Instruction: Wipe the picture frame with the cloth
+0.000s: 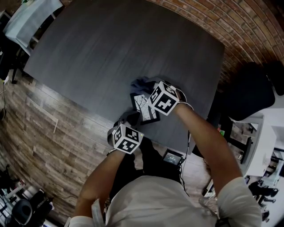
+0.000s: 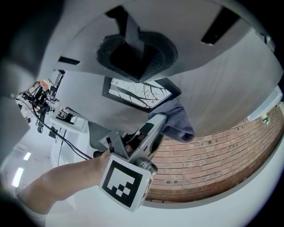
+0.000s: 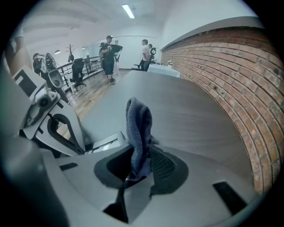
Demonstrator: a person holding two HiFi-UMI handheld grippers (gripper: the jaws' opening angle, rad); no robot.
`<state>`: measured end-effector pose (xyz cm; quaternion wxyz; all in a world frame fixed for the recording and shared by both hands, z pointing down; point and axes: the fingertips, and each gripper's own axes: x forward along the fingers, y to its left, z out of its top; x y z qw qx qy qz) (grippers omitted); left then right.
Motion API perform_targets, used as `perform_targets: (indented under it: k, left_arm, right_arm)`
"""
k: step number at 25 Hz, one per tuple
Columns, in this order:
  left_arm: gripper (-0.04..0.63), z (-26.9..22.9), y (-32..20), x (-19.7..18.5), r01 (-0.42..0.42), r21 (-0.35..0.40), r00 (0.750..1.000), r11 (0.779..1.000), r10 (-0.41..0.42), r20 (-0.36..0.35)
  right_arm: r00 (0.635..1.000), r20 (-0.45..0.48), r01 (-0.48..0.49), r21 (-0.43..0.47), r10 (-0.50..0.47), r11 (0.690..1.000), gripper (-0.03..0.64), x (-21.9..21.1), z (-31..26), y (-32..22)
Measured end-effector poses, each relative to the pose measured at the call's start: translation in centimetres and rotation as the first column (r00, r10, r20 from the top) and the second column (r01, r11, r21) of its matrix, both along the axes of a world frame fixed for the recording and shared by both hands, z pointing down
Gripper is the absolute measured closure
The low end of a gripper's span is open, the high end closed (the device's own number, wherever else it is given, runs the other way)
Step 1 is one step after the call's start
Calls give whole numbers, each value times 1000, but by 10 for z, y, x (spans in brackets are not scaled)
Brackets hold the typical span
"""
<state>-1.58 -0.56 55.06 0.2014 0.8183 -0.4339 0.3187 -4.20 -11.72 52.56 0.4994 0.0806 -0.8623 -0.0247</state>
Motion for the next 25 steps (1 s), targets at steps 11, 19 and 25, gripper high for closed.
perform_targets:
  k: [11,19,25]
  left_arm:
    - [588,1,0,-1,11,2,1000,1000,-11,14]
    - [588,1,-1,-1,3,5,1000,1000,-3,30]
    - [588,2,0,0,-7,-4,1000,1000,7,21]
  right_arm:
    - [994,-29,-100,37,101,994,508,54,-2,-14]
    - [985,-51,-162,70,166,984,508,85,-5,-20]
    - [980,-87,-168,136,181,976,506,105,-10,-20]
